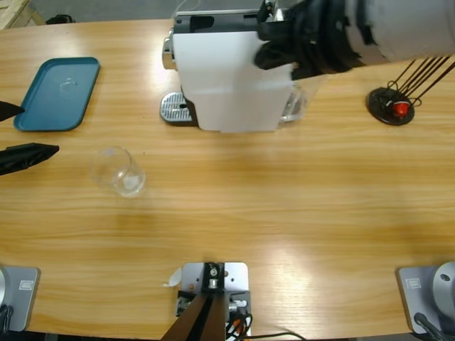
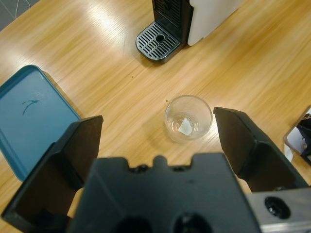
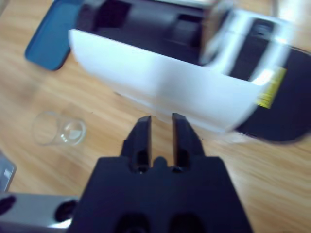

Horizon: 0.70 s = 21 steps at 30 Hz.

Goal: Pour coffee

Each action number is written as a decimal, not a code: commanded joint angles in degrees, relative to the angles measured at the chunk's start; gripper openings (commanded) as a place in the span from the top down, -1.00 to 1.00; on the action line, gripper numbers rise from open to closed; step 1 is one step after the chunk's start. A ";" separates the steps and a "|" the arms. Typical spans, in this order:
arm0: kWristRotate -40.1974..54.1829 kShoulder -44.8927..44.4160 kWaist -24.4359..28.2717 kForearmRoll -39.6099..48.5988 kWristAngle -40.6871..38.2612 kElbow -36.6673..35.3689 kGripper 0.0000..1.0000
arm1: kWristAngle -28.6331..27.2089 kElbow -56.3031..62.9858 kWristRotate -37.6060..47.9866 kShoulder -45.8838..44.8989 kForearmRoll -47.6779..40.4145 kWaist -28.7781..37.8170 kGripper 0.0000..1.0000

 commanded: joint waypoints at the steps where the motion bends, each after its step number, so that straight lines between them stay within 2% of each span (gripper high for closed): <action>1: -0.23 -0.92 -0.32 2.39 0.30 0.14 -0.95 | -9.43 4.93 1.09 -9.19 -4.49 -4.03 1.00; 3: -0.16 -0.82 -1.29 2.53 0.26 0.14 -0.95 | -12.98 4.21 1.07 -9.79 -10.26 -7.01 1.00; 5: -0.16 -0.59 -1.99 2.70 0.26 0.23 -0.95 | -11.58 2.98 1.11 -8.67 -17.32 -10.71 1.00; 8: -0.16 -0.57 -2.02 2.70 0.26 0.14 -0.95 | -9.36 0.31 2.06 -4.24 -21.38 -11.65 1.00; 15: 0.02 -0.78 -2.02 2.98 0.28 0.95 -0.95 | -7.41 -1.08 5.11 2.46 -25.27 -5.80 1.00; 21: 0.02 -0.38 -2.02 2.97 0.28 1.19 -0.95 | -7.13 -2.26 5.47 4.27 -25.27 -3.29 1.00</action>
